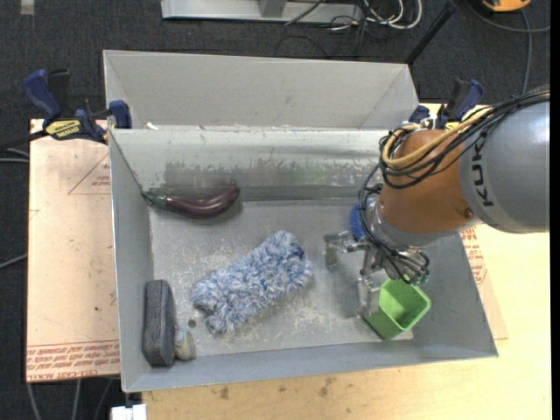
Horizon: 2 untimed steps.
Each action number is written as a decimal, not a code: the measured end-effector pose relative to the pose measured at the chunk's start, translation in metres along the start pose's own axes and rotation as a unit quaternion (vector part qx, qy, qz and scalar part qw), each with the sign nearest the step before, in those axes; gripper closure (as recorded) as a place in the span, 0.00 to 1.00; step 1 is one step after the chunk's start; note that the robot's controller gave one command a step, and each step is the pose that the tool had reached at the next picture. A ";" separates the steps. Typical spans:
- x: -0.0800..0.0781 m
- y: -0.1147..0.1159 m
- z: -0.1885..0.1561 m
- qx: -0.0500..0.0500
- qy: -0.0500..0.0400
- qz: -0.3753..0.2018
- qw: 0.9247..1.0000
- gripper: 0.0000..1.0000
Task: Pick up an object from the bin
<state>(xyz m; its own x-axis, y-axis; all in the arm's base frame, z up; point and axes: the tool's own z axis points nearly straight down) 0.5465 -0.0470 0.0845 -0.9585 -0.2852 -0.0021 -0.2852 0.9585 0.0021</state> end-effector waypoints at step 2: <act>-0.006 0.049 0.011 0.001 0.000 -0.044 0.999 0.00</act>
Offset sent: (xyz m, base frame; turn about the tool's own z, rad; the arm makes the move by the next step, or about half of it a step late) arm -0.0235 0.0570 -0.0145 -0.1759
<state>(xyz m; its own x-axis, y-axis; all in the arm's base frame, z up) 0.5380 0.0017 0.0739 -0.9294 -0.3691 -0.0019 -0.3691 0.9294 0.0006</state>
